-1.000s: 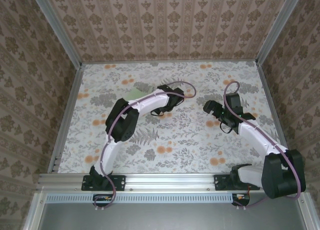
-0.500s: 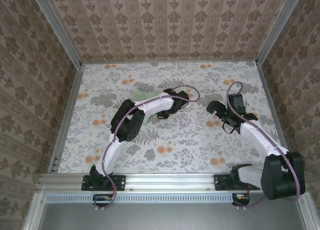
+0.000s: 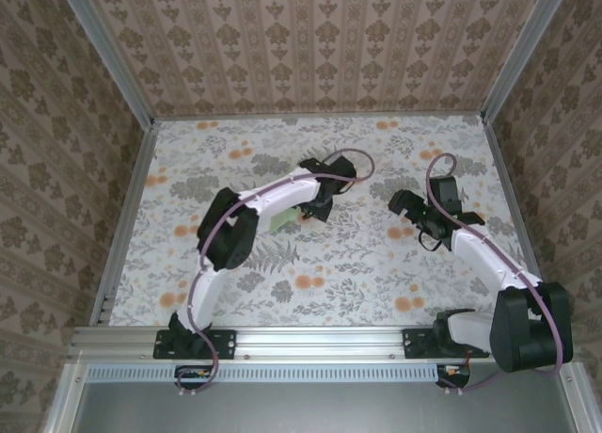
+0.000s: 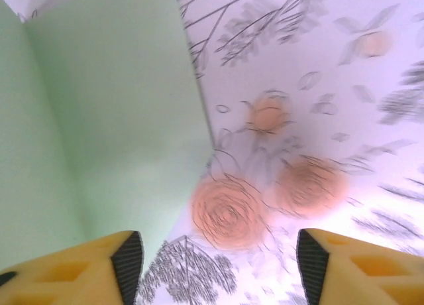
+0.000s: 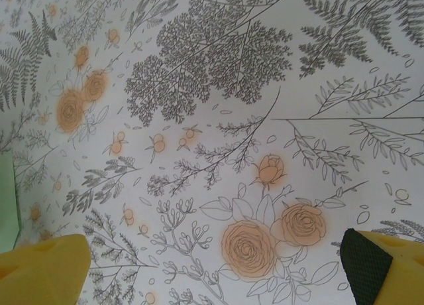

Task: Fold a paper plane with a square sheet of paper (pick it up from the middle)

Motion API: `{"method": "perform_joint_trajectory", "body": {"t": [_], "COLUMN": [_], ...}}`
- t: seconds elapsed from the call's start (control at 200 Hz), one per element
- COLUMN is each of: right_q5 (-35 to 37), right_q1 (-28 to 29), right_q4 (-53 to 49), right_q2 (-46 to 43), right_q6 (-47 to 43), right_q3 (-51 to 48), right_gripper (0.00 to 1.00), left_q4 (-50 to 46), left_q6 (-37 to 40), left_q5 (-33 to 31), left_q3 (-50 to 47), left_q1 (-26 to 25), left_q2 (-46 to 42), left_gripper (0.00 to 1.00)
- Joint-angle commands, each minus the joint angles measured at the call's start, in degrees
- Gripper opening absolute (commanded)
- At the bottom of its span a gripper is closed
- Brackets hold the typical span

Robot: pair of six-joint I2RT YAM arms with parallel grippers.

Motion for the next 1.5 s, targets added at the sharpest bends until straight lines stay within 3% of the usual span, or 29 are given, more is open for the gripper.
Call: {"method": "perform_joint_trajectory", "body": {"t": [0.0, 0.13, 0.27, 0.46, 0.615, 0.725, 0.95, 1.12, 1.29, 1.495], "right_q5": [-3.5, -8.7, -14.7, -13.2, -13.6, -14.1, -19.8, -18.6, -16.6, -15.3], "right_q1": [-0.4, -0.2, 3.0, 16.3, 27.5, 32.6, 36.0, 36.1, 35.1, 32.1], "right_q4": [-1.7, -0.5, 2.3, 3.1, 2.8, 1.8, -0.2, -2.5, -5.9, -5.1], "right_q2": [1.5, 3.3, 6.6, 15.3, 28.4, 38.2, 54.1, 58.4, 57.9, 50.1], "right_q6": [-1.2, -1.3, 0.1, 1.1, 2.1, 2.7, 4.2, 3.8, 1.6, 0.0], "right_q3": [2.5, 3.8, 6.1, 14.7, 27.0, 36.7, 51.6, 53.4, 50.1, 36.1], "right_gripper": [0.99, 0.93, 0.80, 0.67, 0.53, 0.51, 0.48, 0.47, 0.48, 0.47], "left_q4": [8.6, 17.9, 22.9, 25.9, 27.1, 28.4, 27.7, 28.0, 29.3, 30.6], "left_q6": [-1.0, -4.1, -8.6, -12.0, -14.2, -14.9, -14.6, -14.3, -14.4, -13.9], "left_q5": [15.0, 25.3, 28.0, 30.2, 31.4, 31.9, 31.8, 32.5, 34.4, 35.8], "left_q3": [-4.2, -13.1, -23.0, -35.2, -43.6, -48.5, -53.1, -54.0, -53.8, -53.1], "left_q1": [3.7, 9.7, 17.5, 28.0, 34.8, 38.0, 40.5, 40.6, 40.5, 37.7], "left_q2": [-11.1, -19.4, -25.4, -31.8, -36.3, -39.9, -44.4, -44.7, -43.5, -42.3], "left_gripper": [0.77, 0.85, 0.91, 0.92, 0.90, 0.89, 0.88, 0.88, 0.88, 0.86]}}
